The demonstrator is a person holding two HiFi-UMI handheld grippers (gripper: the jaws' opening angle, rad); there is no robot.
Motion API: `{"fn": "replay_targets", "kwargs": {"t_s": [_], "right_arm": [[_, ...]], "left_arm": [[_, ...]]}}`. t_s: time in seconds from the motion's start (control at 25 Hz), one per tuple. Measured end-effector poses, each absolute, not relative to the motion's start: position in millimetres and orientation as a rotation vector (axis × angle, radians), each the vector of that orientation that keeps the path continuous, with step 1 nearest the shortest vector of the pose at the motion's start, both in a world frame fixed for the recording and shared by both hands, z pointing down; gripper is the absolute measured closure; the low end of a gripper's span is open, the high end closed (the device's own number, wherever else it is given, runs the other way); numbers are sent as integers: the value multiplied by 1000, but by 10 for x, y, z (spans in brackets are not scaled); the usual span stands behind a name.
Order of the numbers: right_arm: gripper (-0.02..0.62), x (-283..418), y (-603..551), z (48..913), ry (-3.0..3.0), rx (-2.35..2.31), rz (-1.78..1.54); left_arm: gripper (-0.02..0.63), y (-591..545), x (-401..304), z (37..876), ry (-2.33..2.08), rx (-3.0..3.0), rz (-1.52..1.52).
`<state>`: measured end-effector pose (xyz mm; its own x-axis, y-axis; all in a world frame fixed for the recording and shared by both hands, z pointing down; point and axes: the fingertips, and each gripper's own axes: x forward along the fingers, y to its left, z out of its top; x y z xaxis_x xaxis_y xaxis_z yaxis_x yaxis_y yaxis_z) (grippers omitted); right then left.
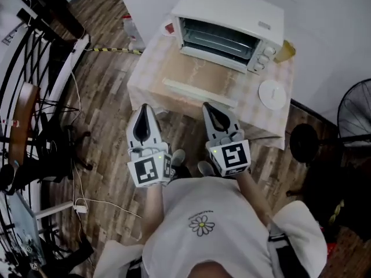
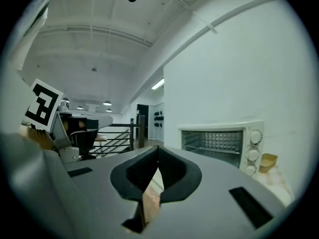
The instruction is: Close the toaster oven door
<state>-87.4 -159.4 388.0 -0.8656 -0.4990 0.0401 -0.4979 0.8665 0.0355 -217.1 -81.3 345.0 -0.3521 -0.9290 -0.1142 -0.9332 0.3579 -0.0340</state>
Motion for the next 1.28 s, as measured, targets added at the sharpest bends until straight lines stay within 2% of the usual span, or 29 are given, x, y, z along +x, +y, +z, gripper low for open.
{"fn": "replay_targets", "kwargs": {"t_s": [0.2, 0.6, 1.28], "right_arm": [[586, -494, -1917, 3827, -2853, 1181, -82], [586, 88, -2023, 3658, -2589, 1680, -134], [586, 162, -1903, 3767, -2447, 1827, -106]], "left_arm": [[589, -1420, -1999, 3460, 2264, -1988, 47], [589, -1934, -1689, 3335, 1959, -2258, 51], [590, -1918, -1908, 3298, 1895, -2291, 144]]}}
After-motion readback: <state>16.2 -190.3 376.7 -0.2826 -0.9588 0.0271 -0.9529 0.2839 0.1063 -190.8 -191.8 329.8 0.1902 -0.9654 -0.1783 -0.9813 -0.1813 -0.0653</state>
